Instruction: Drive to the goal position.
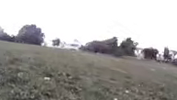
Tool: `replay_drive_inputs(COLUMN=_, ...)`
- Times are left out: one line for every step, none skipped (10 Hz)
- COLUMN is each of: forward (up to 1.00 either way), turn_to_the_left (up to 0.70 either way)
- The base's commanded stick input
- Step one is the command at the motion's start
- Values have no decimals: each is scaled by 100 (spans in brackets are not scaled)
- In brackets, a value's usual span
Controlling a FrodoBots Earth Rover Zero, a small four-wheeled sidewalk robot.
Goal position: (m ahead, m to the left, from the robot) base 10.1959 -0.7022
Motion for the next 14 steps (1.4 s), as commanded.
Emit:
replay_drive_inputs(forward=50, turn_to_the_left=-3)
replay_drive_inputs(forward=50, turn_to_the_left=-1)
replay_drive_inputs(forward=50, turn_to_the_left=-3)
replay_drive_inputs(forward=50, turn_to_the_left=-3)
replay_drive_inputs(forward=50, turn_to_the_left=-3)
replay_drive_inputs(forward=50, turn_to_the_left=-3)
replay_drive_inputs(forward=50, turn_to_the_left=-3)
replay_drive_inputs(forward=50, turn_to_the_left=-1)
replay_drive_inputs(forward=50, turn_to_the_left=0)
replay_drive_inputs(forward=50, turn_to_the_left=0)
replay_drive_inputs(forward=50, turn_to_the_left=0)
replay_drive_inputs(forward=50, turn_to_the_left=-12)
replay_drive_inputs(forward=50, turn_to_the_left=-22)
replay_drive_inputs(forward=50, turn_to_the_left=-39)
